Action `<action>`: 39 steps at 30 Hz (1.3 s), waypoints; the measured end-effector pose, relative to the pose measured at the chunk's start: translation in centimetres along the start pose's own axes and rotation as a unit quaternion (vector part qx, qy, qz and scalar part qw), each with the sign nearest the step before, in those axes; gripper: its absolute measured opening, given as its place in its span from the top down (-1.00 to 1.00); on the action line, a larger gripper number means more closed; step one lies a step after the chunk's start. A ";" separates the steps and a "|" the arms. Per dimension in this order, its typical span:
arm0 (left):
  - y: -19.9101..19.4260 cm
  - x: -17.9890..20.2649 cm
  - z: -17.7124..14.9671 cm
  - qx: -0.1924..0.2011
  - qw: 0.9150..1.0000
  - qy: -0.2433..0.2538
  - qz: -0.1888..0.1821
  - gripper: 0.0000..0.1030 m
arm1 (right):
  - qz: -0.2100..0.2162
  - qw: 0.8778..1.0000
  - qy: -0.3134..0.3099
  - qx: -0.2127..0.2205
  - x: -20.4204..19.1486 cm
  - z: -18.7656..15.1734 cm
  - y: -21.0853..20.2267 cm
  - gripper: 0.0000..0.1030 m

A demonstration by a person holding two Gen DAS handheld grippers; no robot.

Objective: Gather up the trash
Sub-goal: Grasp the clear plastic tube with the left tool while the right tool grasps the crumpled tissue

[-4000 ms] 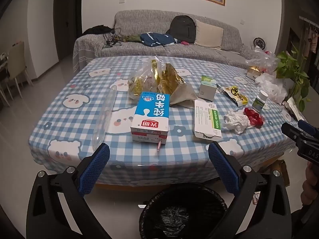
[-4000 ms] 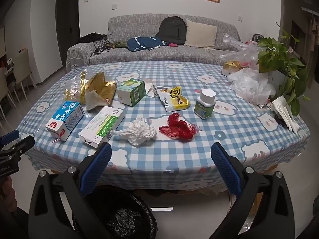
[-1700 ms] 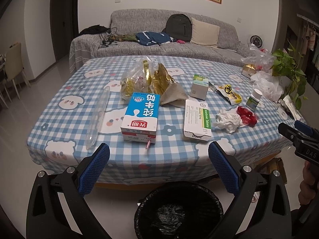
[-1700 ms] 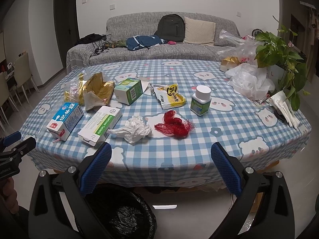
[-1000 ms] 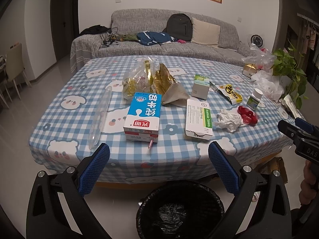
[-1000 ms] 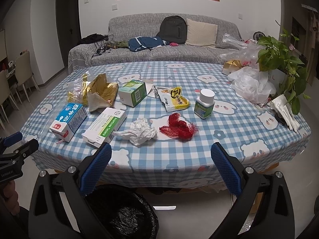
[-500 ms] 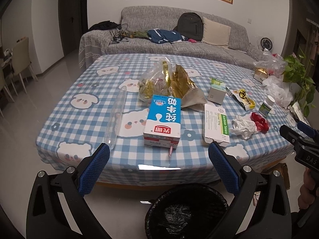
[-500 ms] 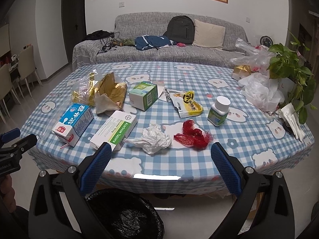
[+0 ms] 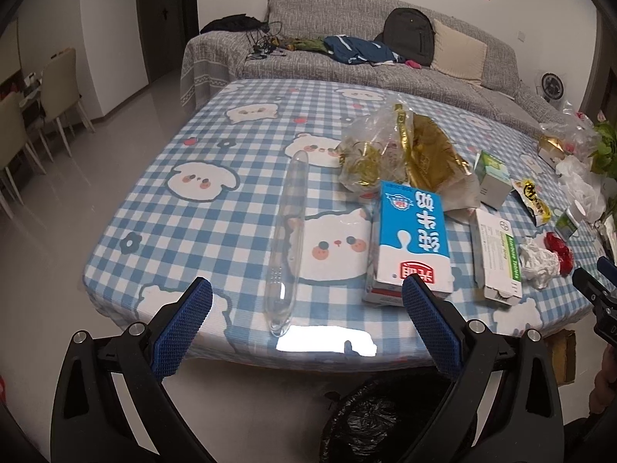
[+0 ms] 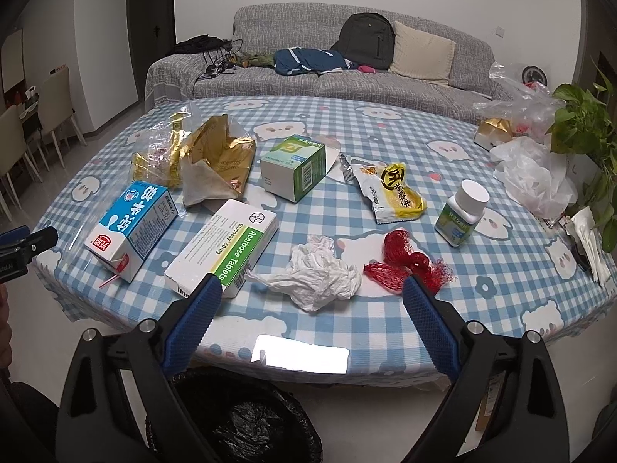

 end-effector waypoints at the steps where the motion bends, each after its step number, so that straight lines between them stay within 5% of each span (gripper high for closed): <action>1: 0.6 -0.3 0.2 -0.004 1.000 0.000 0.003 -0.86 | 0.000 1.000 -0.001 -0.002 0.0 0.0 0.4 -0.75; 16: 8.0 -3.0 3.5 -0.042 0.998 0.001 0.039 -0.78 | 0.011 0.999 0.008 -0.044 1.1 0.7 5.6 -0.43; 28: 12.3 -2.8 5.3 -0.073 0.997 0.004 0.037 -0.61 | 0.020 0.997 0.000 -0.076 -0.2 0.0 8.4 0.13; 35: 13.7 -2.0 5.6 -0.086 0.996 0.009 0.034 -0.35 | 0.021 0.996 -0.002 -0.086 -0.4 -0.5 9.1 0.41; 39: 13.6 -1.2 5.7 -0.087 0.996 0.015 0.030 0.00 | 0.022 0.996 -0.005 -0.089 -0.4 -0.7 9.2 0.55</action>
Point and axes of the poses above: each gripper's, at about its wrist camera, not at the fingertips, and y roughly the way its jaws point, x to its right, z to its top, the point moved 10 cm from there along y, roughly the way its jaws point
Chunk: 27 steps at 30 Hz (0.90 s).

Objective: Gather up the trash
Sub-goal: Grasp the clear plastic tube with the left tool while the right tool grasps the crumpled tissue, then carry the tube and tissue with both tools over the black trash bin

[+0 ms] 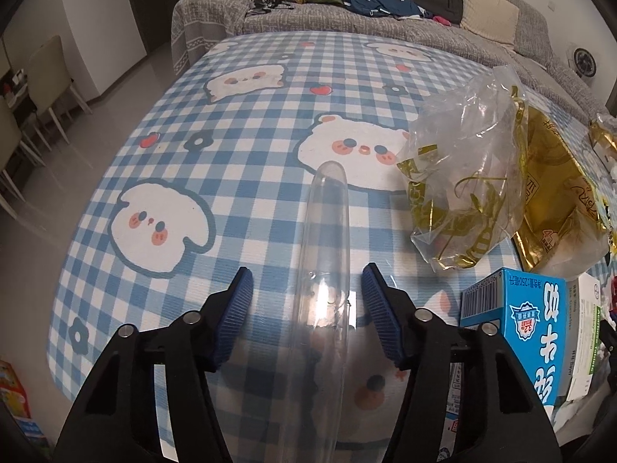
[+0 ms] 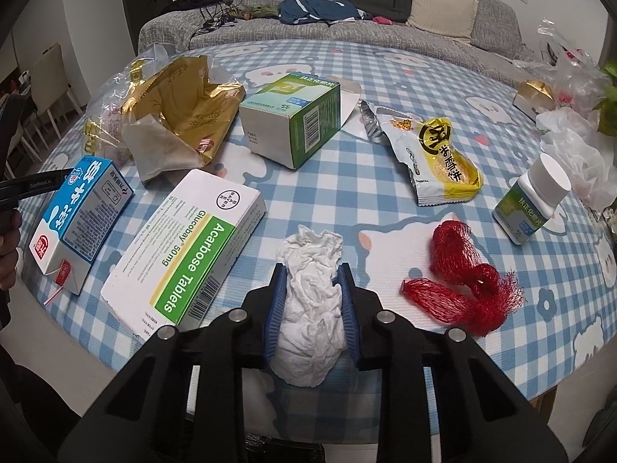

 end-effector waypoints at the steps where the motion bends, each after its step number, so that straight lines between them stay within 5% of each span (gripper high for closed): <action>1: -0.1 0.3 0.0 0.000 1.000 0.003 0.000 0.05 | 0.001 1.000 -0.001 0.000 0.0 0.0 0.0 0.57; 6: -0.2 1.2 0.1 0.000 1.000 0.014 -0.002 0.47 | 0.004 1.000 -0.005 0.000 -0.1 -0.1 0.1 0.72; 27: -5.0 2.6 -2.1 0.019 0.999 0.012 -0.025 0.50 | 0.002 1.000 0.006 0.024 0.4 -0.2 -3.0 0.82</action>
Point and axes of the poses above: each gripper's, at about its wrist camera, not at the fingertips, and y roughly the way its jaws point, x to its right, z to its top, the point moved 10 cm from there along y, roughly the way its jaws point
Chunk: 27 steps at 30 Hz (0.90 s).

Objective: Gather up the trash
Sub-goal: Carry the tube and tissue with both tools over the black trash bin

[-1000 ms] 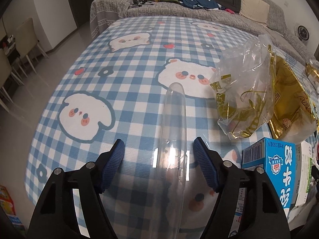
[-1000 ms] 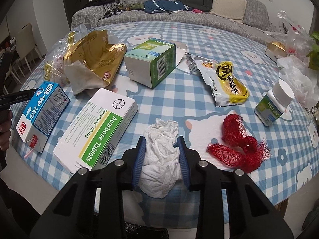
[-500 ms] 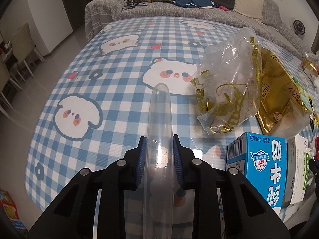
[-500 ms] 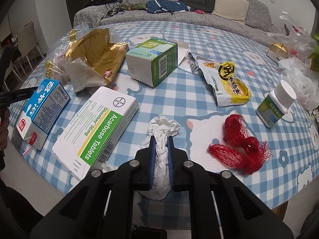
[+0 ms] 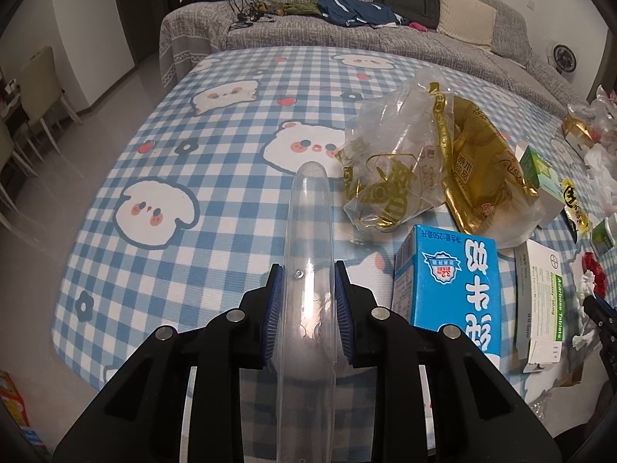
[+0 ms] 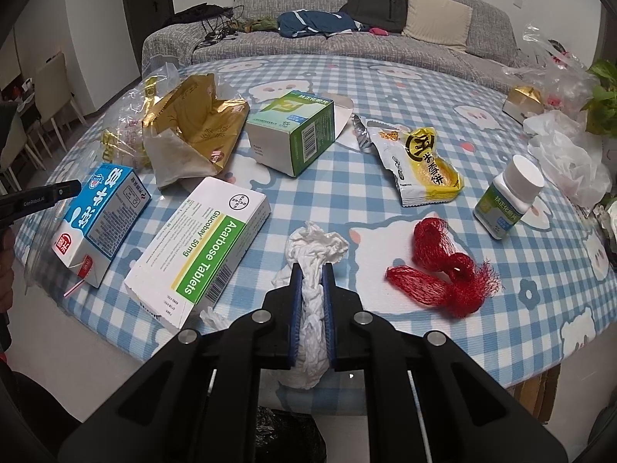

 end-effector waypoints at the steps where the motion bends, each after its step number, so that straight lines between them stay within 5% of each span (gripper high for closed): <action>1: -0.2 0.0 -0.1 0.001 1.000 0.000 -0.001 0.50 | -0.001 1.000 0.000 0.001 0.0 -0.1 -0.3 0.82; 27: -8.6 2.7 -6.5 0.047 0.998 0.011 -0.039 0.50 | 0.001 0.999 0.012 0.035 -1.7 -3.4 -7.8 0.82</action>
Point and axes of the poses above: each gripper's, at about its wrist camera, not at the fingertips, and y roughly the way its jaws point, x to its right, z to its top, the point moved 10 cm from there along y, roughly the way its jaws point
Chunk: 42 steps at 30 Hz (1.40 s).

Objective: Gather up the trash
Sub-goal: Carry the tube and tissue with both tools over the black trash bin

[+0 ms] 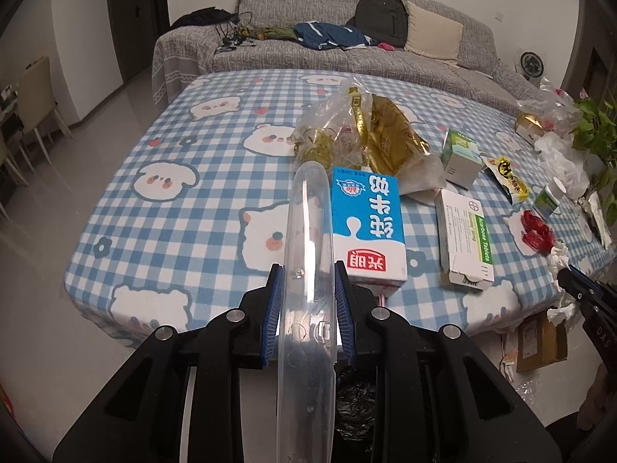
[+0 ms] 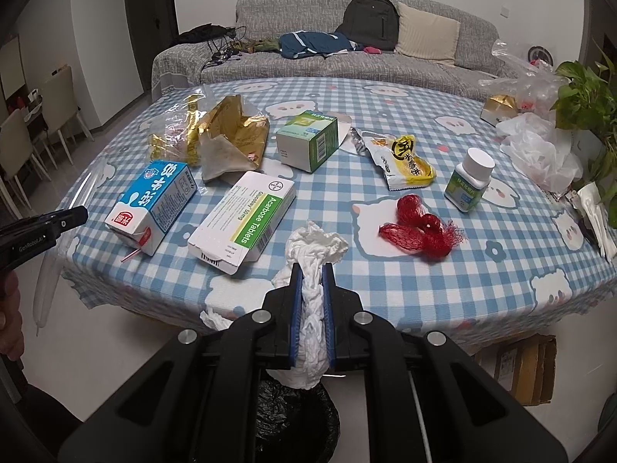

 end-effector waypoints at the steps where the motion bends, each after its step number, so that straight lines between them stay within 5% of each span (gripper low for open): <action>1: -0.2 0.1 -0.6 0.000 1.000 -0.003 -0.003 0.50 | 0.000 1.000 0.000 0.000 -0.1 -0.2 -0.2 0.82; 20: -5.5 2.5 -7.9 0.014 1.000 -0.008 -0.013 0.50 | 0.028 0.999 -0.024 0.037 -3.5 -2.5 -5.6 0.82; 42: -1.9 3.7 -16.7 -0.042 0.998 -0.014 -0.038 0.50 | 0.034 0.998 -0.024 -0.040 -5.0 -13.0 -0.5 0.82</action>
Point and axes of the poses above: each gripper's, at about its wrist camera, not at the fingertips, and y roughly the way its jaws point, x to its right, z to its top, the point moved 10 cm from there along y, roughly the way its jaws point
